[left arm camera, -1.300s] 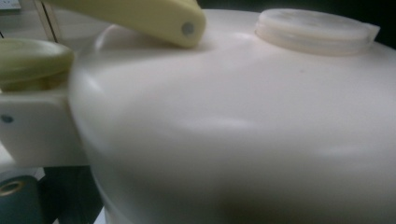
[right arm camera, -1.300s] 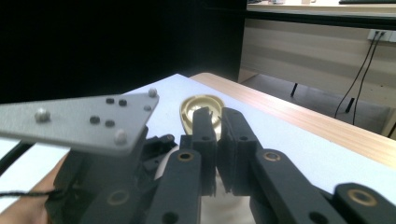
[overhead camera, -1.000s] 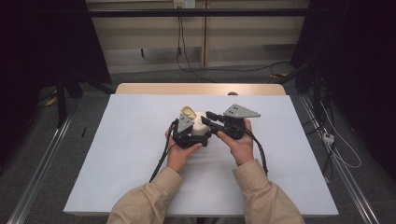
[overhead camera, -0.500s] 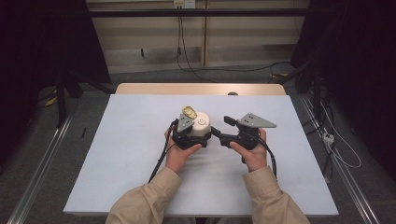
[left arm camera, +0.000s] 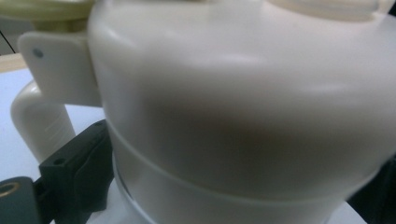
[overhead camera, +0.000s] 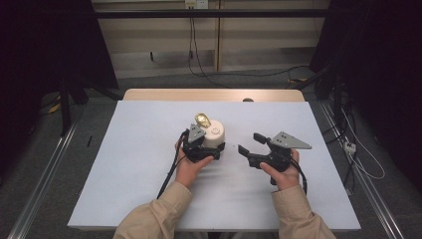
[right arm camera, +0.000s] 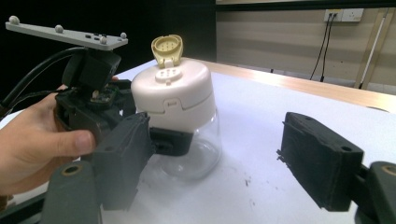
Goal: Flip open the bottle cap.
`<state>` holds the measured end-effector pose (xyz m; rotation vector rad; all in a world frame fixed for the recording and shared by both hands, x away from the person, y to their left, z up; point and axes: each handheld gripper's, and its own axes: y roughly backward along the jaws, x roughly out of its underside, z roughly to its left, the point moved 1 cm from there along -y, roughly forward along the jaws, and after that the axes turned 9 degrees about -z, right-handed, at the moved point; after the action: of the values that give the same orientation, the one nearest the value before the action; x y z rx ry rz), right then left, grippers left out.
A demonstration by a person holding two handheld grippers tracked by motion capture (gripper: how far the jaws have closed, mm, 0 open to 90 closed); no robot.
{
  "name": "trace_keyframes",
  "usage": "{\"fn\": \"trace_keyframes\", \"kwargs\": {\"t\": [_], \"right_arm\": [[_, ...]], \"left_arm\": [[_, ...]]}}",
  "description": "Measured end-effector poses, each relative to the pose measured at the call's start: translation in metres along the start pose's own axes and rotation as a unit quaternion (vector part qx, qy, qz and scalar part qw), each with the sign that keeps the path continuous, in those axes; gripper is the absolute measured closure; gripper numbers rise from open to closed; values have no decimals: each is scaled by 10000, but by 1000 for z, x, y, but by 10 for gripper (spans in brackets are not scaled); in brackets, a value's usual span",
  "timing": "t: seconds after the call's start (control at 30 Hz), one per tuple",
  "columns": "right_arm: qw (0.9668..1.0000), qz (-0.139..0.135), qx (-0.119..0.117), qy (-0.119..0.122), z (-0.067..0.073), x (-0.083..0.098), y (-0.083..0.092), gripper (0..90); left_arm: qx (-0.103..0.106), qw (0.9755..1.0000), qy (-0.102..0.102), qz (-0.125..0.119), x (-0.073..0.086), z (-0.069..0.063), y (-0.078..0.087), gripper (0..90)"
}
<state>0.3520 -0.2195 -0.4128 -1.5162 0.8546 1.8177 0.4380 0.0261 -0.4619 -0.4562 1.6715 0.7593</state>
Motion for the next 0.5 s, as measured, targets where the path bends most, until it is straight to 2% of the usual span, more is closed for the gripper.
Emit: {"fn": "trace_keyframes", "kwargs": {"t": [0.1, 0.17, 0.27, 0.4, 0.47, 0.5], "right_arm": [[10000, 16, 29, 16, 0, 2, 6, 239], [10000, 14, 37, 36, 1, 2, 10, 234], [10000, -17, 37, -3, 0, 3, 14, 226], [9999, 46, 95, 27, 0, 7, 18, 206], [9999, 83, 103, 62, 0, 8, 19, 202], [9998, 111, 126, 91, 1, 9, 19, 194]], "left_arm": [[-39, 9999, -51, 98, -1, -2, 1, 34], [-65, 9993, -229, 277, 2, -2, 3, 35], [-78, 9988, -359, 313, 4, -3, 9, 48], [-37, 9991, -273, 331, 4, -1, 21, 68], [-29, 9996, -125, 247, 3, 1, 28, 67], [-18, 9997, -114, 232, 1, 1, 32, 67]]}}
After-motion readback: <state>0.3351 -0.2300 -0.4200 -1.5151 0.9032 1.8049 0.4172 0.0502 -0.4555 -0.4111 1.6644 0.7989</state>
